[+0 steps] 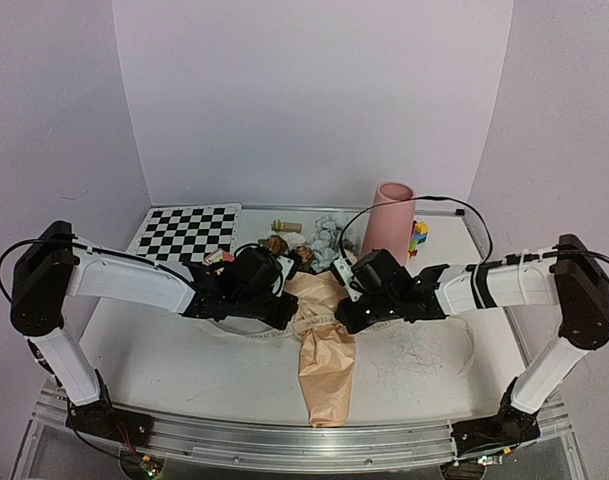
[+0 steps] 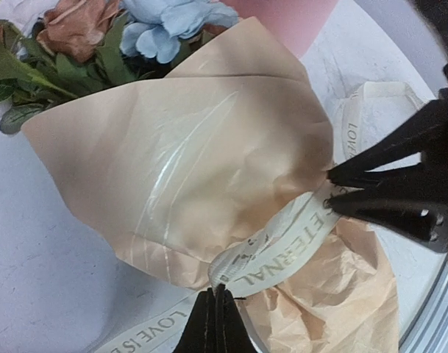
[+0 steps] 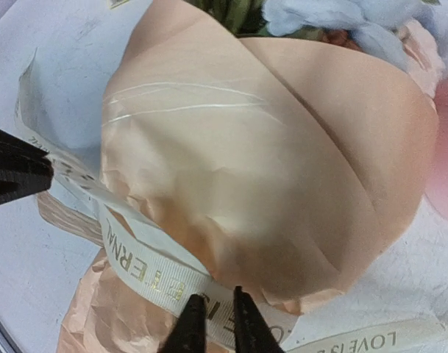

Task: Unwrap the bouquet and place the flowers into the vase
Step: Untie the ribbon from the wrapping paper.

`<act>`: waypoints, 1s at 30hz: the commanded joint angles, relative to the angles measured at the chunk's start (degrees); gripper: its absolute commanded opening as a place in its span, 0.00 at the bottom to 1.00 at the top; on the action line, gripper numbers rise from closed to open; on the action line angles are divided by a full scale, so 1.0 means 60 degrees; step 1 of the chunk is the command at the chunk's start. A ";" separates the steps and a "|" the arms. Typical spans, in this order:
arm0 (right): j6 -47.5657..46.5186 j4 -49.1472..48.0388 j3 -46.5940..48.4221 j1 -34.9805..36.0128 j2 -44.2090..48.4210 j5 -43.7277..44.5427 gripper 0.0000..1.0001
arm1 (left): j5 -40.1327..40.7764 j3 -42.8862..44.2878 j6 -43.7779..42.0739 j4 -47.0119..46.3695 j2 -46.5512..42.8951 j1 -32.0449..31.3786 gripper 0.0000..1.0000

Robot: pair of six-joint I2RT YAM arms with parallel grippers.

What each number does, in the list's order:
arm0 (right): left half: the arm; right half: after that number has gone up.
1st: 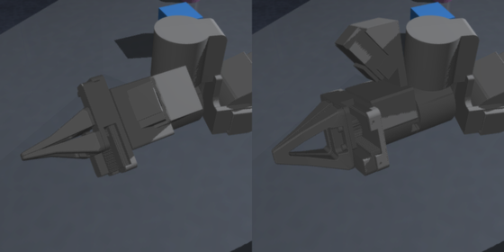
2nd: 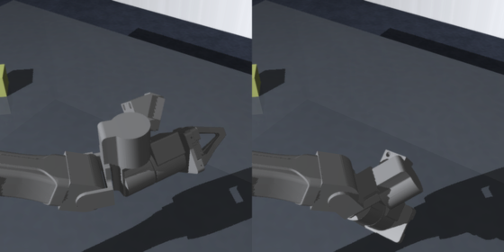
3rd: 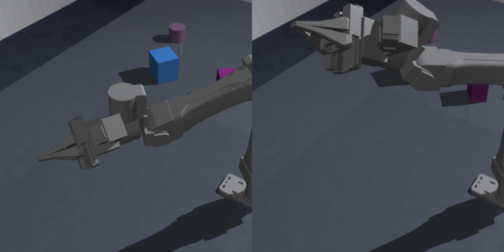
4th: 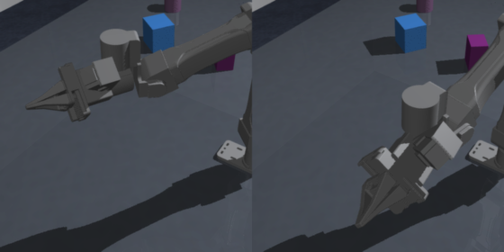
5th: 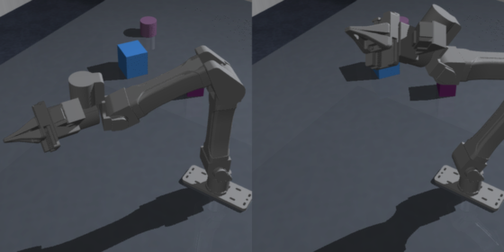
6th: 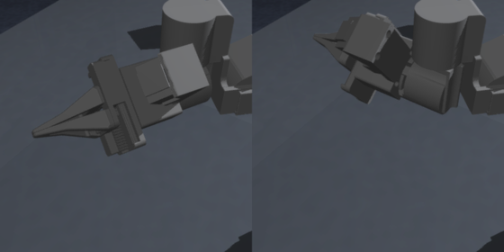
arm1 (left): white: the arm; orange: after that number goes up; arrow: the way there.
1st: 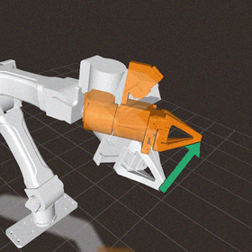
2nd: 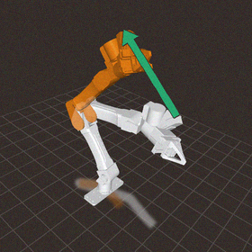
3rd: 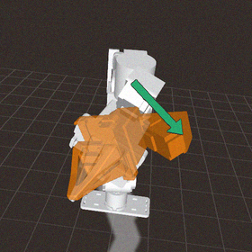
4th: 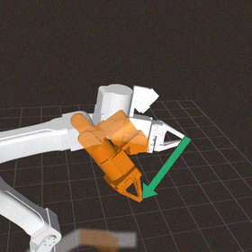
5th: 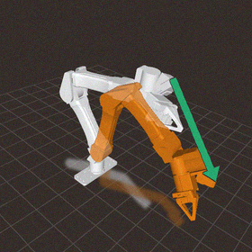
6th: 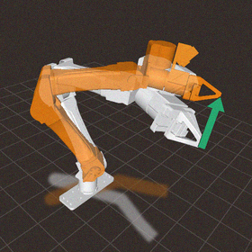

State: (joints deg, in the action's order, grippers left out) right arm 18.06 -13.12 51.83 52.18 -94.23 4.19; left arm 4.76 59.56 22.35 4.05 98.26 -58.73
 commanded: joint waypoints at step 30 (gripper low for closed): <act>-0.0506 0.1062 0.1419 0.0621 -0.0392 -0.0045 0.54 | 0.0666 -0.0447 0.0868 0.0203 -0.0447 -0.0012 0.00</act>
State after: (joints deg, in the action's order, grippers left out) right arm 15.89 -11.06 55.16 54.13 -92.67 0.88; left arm 9.04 54.30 27.14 5.58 95.02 -58.72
